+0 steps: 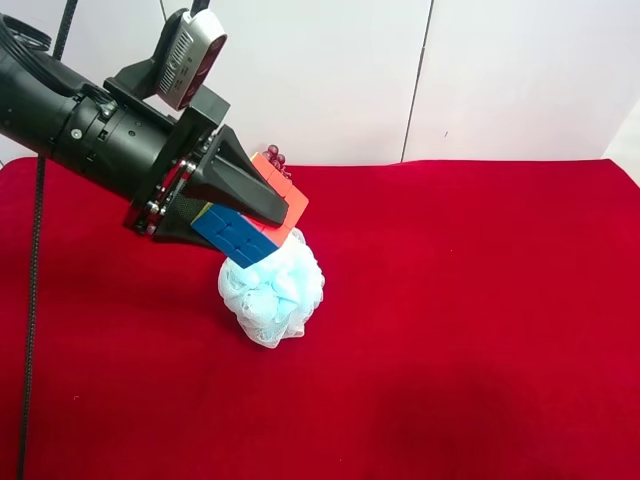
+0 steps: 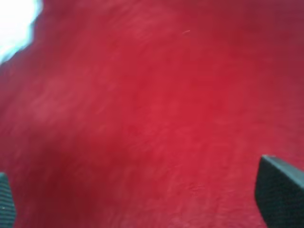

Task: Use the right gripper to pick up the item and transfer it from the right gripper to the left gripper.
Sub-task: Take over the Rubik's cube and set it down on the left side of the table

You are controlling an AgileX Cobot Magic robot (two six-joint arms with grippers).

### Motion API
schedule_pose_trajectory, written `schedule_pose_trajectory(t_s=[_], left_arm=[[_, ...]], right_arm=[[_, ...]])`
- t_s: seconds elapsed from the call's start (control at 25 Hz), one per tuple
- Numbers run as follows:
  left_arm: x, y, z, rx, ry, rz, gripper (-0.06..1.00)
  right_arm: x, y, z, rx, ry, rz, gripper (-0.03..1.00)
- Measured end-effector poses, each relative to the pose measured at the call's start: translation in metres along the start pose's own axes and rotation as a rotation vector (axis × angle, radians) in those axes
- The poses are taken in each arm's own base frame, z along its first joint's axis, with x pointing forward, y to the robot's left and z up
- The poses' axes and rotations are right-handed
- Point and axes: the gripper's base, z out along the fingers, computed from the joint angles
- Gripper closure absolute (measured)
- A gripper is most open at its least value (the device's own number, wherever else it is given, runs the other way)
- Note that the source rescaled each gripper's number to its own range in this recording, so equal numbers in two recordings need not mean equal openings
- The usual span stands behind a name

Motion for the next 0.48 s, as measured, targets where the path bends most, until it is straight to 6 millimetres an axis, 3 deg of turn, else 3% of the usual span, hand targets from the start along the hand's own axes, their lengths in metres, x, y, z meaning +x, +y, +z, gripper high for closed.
schedule_pose_trajectory(t_s=[0.2,0.48], left_arm=[[0.000,0.000,0.000,0.001,0.004,0.048,0.92],[-0.002,0.001,0.000,-0.017,-0.023,0.097,0.92]], right_arm=[[0.009,0.000,-0.015,0.136,-0.118,0.082,-0.03],[0.010,0.001,-0.017,0.182,-0.132,0.111,-0.03]])
